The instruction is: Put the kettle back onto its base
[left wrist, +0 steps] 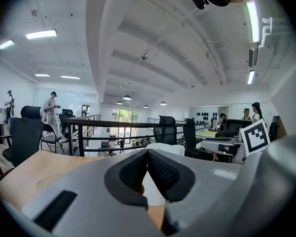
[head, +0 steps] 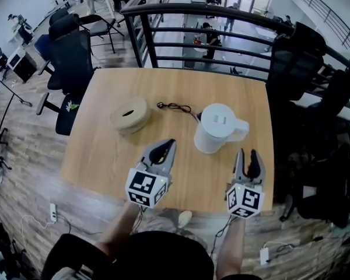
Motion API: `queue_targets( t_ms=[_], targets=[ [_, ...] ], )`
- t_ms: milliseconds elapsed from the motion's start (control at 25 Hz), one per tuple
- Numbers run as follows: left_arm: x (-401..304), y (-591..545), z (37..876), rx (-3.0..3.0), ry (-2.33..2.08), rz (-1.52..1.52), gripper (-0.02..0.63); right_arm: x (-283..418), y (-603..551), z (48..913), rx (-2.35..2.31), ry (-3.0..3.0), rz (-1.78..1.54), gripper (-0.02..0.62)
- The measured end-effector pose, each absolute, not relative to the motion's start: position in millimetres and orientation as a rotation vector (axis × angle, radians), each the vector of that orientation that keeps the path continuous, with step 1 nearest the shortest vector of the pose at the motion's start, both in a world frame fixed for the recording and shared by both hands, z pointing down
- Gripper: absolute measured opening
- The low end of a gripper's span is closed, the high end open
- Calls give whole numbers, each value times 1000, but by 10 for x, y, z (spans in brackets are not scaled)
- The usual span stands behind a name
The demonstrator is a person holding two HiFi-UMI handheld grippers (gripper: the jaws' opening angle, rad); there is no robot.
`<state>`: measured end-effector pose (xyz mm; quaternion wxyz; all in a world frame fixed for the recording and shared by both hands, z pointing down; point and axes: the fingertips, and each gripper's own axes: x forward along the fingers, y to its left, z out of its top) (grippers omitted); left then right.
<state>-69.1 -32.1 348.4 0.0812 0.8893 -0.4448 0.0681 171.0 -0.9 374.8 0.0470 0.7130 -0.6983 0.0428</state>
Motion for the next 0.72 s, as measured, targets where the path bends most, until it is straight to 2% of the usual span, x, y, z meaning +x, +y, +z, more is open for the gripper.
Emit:
queue_targets(
  t_ms=[720],
  targets=[
    [-689, 471, 3154, 2729, -1278, 138, 2, 1240, 919, 3339, 2111, -2198, 55, 93]
  ],
)
